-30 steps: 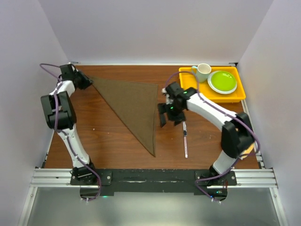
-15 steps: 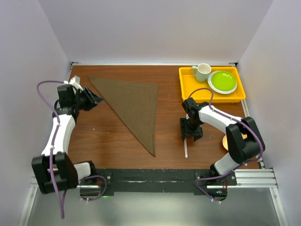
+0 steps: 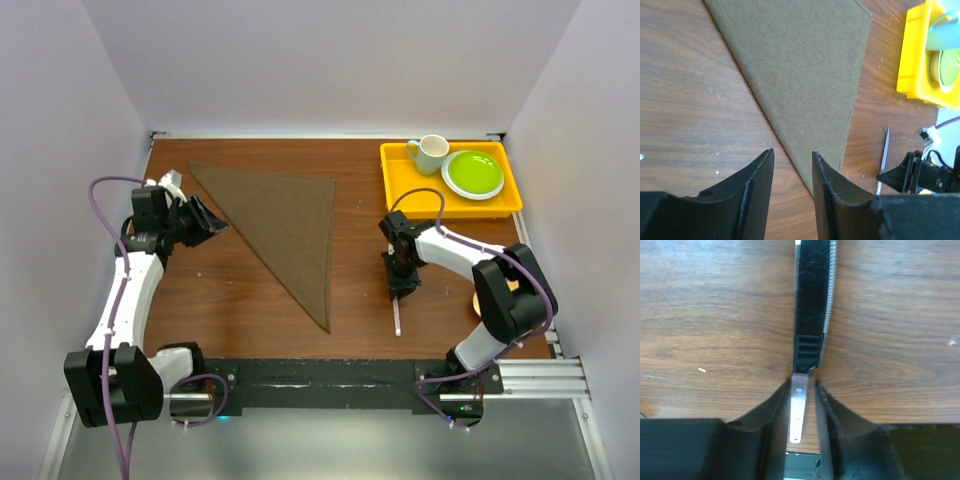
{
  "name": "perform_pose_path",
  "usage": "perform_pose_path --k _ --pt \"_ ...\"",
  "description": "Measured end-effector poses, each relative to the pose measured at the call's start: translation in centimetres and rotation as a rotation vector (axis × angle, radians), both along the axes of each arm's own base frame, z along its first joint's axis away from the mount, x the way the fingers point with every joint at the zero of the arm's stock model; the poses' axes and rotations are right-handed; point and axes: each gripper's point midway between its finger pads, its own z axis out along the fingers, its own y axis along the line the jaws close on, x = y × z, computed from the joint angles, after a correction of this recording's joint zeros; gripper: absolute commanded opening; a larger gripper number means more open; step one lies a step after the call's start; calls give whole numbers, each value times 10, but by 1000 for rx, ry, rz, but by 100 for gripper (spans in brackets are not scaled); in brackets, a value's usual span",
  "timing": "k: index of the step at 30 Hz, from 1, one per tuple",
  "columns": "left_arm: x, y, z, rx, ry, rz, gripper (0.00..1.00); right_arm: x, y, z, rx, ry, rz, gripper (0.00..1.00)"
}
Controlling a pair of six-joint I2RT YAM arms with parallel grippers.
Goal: Fold the napkin, place the utensils inside, and roll it up
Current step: Grab a utensil with the right arm
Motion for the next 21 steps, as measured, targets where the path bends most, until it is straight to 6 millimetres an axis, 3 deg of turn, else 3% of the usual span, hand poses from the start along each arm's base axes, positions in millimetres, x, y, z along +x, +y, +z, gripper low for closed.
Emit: perform_pose_path --k 2,7,9,11,16,18,21 --pt "8 3 8 13 -14 8 47 -2 2 -1 -4 5 15 0" --pt "39 11 36 38 -84 29 50 -2 10 4 -37 1 66 0" --pt "49 13 39 43 -100 34 50 7 20 16 -67 -22 113 0" --pt "61 17 35 50 -102 46 50 27 43 38 -63 -80 177 0" --pt "85 26 10 29 -64 88 50 95 127 99 27 -260 325 0" --pt "92 31 0 19 -43 105 50 117 160 115 56 -310 378 0" --pt "98 37 -9 12 -29 129 50 140 205 121 97 -354 445 0"
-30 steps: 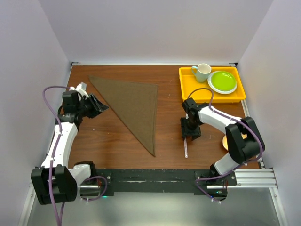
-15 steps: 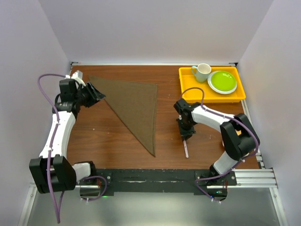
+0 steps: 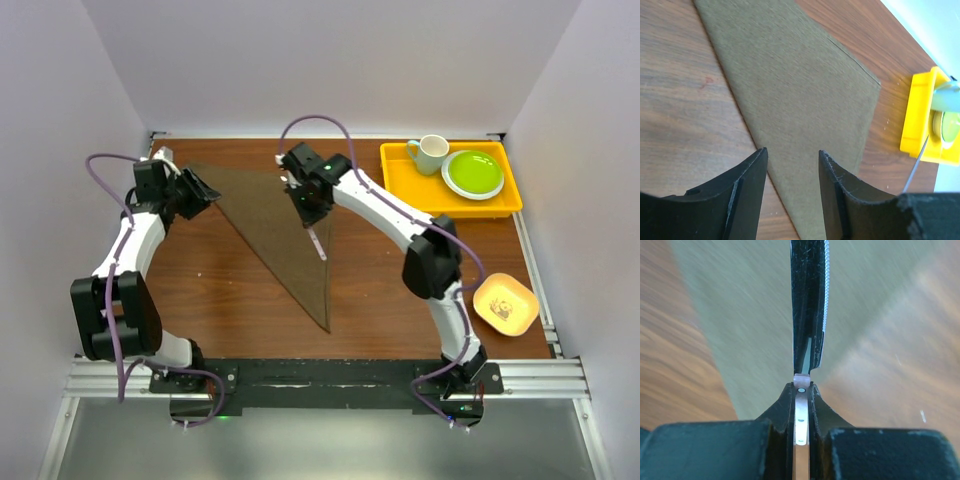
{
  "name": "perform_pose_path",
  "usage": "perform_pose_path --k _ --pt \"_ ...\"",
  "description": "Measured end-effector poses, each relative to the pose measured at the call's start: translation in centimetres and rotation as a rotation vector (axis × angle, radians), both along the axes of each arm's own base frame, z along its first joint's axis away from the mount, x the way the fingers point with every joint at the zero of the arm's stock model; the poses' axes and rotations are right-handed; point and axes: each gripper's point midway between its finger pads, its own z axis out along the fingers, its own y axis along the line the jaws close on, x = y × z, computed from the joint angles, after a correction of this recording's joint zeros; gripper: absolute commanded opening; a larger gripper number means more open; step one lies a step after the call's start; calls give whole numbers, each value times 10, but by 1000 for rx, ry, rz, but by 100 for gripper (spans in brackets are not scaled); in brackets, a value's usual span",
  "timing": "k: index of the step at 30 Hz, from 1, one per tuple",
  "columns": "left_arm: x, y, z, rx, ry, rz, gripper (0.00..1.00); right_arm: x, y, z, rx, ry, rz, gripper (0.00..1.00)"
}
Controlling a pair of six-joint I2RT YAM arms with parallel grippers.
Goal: Fold the napkin, place the utensils inside, and roll it up
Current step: Place the utensil onto the napkin
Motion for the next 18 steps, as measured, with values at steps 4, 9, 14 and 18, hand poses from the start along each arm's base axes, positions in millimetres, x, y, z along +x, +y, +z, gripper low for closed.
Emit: perform_pose_path --k 4,9,14,18 --pt "5 9 3 0 -22 24 50 16 52 -12 30 -16 79 0" --pt "9 23 5 3 -47 53 50 13 83 -35 30 -9 149 0" --pt "0 19 -12 -20 -17 44 50 8 99 -32 67 -24 195 0" --pt "-14 13 -26 -45 15 37 50 17 118 -24 127 -67 215 0"
